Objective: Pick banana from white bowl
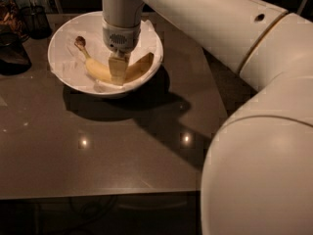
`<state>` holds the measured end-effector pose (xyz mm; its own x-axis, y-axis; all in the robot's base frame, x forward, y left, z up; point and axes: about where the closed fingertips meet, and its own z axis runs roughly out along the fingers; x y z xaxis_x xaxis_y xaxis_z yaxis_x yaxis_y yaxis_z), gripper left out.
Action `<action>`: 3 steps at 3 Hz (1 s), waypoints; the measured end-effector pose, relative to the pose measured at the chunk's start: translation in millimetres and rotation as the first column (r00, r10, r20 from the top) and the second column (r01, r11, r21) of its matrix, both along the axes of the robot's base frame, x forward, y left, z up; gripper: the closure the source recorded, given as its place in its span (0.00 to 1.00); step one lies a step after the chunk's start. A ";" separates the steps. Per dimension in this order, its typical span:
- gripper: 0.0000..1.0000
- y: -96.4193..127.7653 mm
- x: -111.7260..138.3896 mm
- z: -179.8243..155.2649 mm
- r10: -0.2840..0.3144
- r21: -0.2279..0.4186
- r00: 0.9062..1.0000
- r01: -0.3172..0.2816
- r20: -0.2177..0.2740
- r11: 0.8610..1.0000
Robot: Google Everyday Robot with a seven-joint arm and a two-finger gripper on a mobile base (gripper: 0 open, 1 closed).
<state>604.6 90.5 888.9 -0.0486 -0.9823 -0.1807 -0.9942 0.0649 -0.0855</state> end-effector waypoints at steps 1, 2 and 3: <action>1.00 2.0 -22.2 32.1 0.045 0.022 0.998 -0.046 0.047 0.999; 1.00 1.6 -49.3 60.5 0.099 0.035 0.991 -0.102 0.085 0.994; 1.00 -6.2 -76.6 77.5 0.126 0.055 0.987 -0.132 0.096 0.990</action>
Offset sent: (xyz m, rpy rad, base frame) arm -0.0866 -0.0029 0.0957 0.0453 -0.1145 0.1692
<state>528.0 84.3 966.4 0.0972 -0.9664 -0.2381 -0.9827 -0.0554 -0.1765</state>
